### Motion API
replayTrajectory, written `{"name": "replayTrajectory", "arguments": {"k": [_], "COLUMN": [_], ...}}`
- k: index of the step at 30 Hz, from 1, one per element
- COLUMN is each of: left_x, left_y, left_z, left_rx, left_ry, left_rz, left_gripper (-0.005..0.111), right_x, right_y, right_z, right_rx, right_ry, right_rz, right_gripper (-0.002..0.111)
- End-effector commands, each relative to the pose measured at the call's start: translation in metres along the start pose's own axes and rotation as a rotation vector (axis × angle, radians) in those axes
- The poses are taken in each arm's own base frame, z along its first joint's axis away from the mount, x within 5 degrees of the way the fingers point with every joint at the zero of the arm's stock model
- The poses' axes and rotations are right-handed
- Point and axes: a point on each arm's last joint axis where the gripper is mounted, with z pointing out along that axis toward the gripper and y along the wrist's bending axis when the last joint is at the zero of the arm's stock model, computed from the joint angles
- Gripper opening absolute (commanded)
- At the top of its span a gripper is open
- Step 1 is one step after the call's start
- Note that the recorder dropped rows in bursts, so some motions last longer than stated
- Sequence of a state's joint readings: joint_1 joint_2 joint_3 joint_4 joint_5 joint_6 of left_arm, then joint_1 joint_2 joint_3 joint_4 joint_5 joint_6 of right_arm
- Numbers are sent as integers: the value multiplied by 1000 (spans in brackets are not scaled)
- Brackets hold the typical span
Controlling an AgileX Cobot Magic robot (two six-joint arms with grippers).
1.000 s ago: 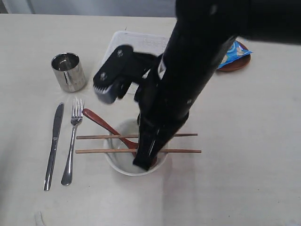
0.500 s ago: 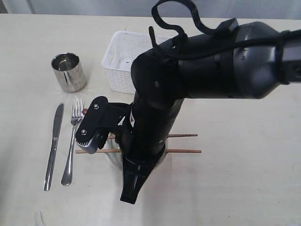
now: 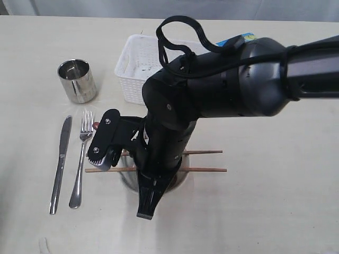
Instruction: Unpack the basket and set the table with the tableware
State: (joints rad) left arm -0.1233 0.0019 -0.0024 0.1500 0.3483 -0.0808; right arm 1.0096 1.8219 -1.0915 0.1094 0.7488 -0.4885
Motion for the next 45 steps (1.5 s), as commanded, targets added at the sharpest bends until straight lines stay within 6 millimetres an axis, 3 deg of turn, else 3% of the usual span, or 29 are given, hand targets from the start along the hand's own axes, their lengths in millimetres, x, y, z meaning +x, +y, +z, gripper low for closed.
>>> {"name": "replayTrajectory", "arguments": {"k": [1, 19, 24, 28, 31, 37, 41, 45], "left_x": [1, 1, 1, 1, 1, 1, 1, 1], "left_y": [0, 0, 0, 0, 0, 0, 0, 0], "left_z": [0, 0, 0, 0, 0, 0, 0, 0], "left_rx": [4, 4, 4, 4, 4, 4, 4, 4], "left_ry": [-1, -1, -1, -1, -1, -1, -1, -1], "left_rz": [2, 2, 2, 2, 2, 2, 2, 2], "left_gripper": [0, 0, 0, 0, 0, 0, 0, 0], "right_x": [-1, -2, -2, 1, 11, 63, 90, 84], "right_y": [-1, -4, 1, 1, -15, -83, -110, -111], "right_z": [1, -3, -25, -61, -90, -127, -133, -133], "right_rx": [28, 68, 53, 97, 154, 295, 313, 274], "right_ry": [-8, -14, -67, -163, -244, -331, -351, -413], "right_rz": [-15, -53, -19, -10, 58, 362, 478, 404], "right_gripper": [0, 0, 0, 0, 0, 0, 0, 0]}}
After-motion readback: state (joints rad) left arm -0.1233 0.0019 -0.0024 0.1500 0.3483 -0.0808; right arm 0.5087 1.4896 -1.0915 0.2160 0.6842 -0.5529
